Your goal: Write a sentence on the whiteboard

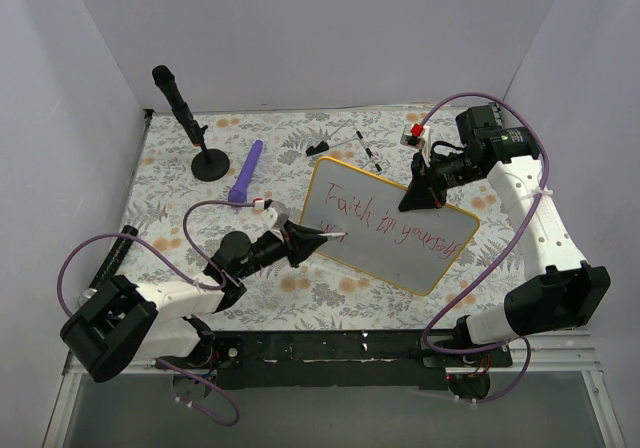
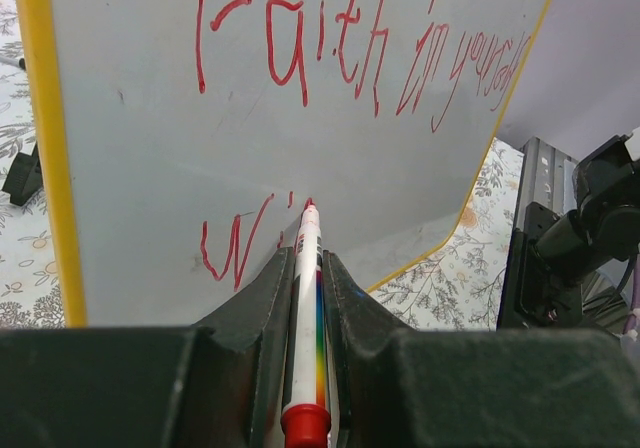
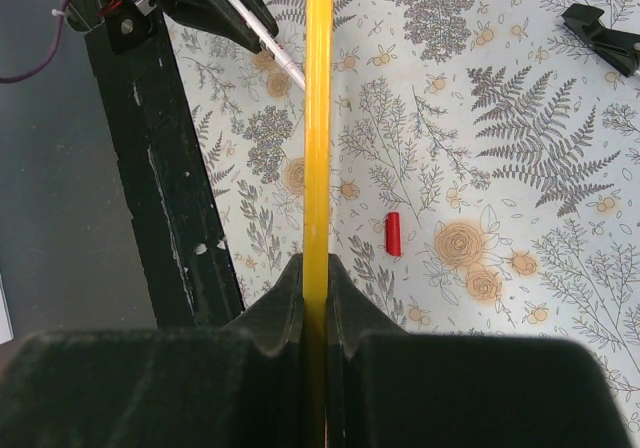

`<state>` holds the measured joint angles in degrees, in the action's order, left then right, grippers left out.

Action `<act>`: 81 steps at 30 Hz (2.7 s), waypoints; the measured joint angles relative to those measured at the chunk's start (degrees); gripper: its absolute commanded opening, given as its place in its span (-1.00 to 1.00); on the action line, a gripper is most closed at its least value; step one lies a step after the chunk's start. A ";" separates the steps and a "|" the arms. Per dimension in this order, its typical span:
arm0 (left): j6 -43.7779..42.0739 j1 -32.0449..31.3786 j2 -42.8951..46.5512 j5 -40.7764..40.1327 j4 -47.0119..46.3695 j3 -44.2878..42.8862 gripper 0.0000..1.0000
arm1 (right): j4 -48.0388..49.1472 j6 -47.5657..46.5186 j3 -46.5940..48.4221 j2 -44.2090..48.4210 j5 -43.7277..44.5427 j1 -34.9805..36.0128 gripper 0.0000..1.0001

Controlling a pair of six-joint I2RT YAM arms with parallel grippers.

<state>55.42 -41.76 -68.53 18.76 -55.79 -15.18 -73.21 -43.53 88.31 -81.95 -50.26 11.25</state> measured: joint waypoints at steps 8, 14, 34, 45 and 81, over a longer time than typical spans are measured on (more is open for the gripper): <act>0.52 0.00 -1.68 0.87 0.04 0.02 -1.00 | 0.02 0.00 0.00 0.00 0.22 0.00 -0.97; 0.52 0.00 -2.32 0.90 0.07 0.90 -1.00 | 0.02 0.00 0.00 0.00 0.39 0.00 -0.97; 1.86 0.00 2.40 5.38 0.96 1.31 -1.00 | -0.33 0.04 0.00 0.00 -0.09 0.00 -0.97; 2.47 -0.26 -0.98 6.16 0.35 -1.11 -1.00 | -0.35 0.04 0.00 0.00 -0.09 0.00 -0.97; 0.68 -1.22 -0.57 0.33 2.78 -2.80 -1.00 | -0.02 -0.02 0.00 0.00 -0.17 -0.04 -0.97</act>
<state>56.10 -42.98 -69.10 19.09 -53.01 -17.98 -73.23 -43.55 88.31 -81.95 -50.43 11.20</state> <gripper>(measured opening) 0.123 0.088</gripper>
